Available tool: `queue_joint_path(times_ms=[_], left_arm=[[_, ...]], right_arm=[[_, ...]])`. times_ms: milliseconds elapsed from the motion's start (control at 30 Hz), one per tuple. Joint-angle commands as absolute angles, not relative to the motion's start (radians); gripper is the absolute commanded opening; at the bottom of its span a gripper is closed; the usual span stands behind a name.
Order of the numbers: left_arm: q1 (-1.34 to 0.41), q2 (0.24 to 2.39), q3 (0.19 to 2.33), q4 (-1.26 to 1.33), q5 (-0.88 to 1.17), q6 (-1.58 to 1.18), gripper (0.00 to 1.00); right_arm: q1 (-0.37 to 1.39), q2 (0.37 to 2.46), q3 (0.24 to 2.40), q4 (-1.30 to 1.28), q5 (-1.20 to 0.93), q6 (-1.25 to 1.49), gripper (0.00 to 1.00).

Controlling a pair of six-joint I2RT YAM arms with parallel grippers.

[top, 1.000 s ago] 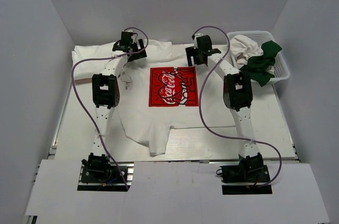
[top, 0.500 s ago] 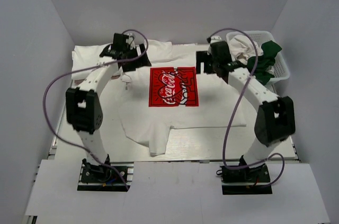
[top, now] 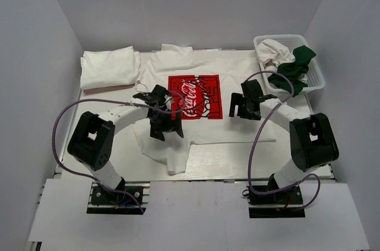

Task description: Fold and stack the t-shirts

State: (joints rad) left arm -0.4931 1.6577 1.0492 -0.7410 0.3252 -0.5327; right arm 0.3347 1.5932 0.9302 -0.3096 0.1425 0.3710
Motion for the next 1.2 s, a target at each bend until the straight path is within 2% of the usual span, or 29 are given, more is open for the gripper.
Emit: queue_joint_path(times_ms=[0, 200, 500, 600, 767, 900, 1000, 1067, 1167], left_arm=[[-0.540, 1.574, 1.037, -0.709, 0.388, -0.578, 1.00], [-0.627, 1.608, 0.980, -0.791, 0.414, -0.578, 1.00], [-0.650, 1.373, 0.704, -1.043, 0.401, -0.692, 1.00], [-0.650, 1.341, 0.742, -1.144, 0.348, -0.692, 1.00], [-0.641, 1.354, 0.903, -1.170, 0.261, -0.683, 1.00], [-0.641, 1.442, 0.919, -1.005, 0.261, -0.704, 1.00], [-0.641, 1.538, 0.929, -0.989, 0.236, -0.704, 1.00], [-0.641, 1.587, 0.940, -1.052, 0.175, -0.704, 0.97], [-0.630, 1.647, 0.949, -1.065, 0.130, -0.704, 0.87]], right_arm=[[0.318, 1.563, 0.911, -0.244, 0.123, 0.403, 0.90], [0.287, 1.592, 0.890, -0.255, 0.121, 0.422, 0.90], [0.244, 1.609, 0.874, -0.261, 0.097, 0.433, 0.90], [0.230, 1.612, 0.877, -0.258, 0.075, 0.428, 0.90], [0.233, 1.589, 0.881, -0.238, 0.032, 0.400, 0.90], [0.233, 1.557, 0.864, -0.226, 0.046, 0.396, 0.90], [0.233, 1.555, 0.868, -0.229, 0.051, 0.397, 0.90], [0.235, 1.557, 0.874, -0.241, 0.054, 0.397, 0.90], [0.232, 1.546, 0.858, -0.232, 0.060, 0.403, 0.90]])
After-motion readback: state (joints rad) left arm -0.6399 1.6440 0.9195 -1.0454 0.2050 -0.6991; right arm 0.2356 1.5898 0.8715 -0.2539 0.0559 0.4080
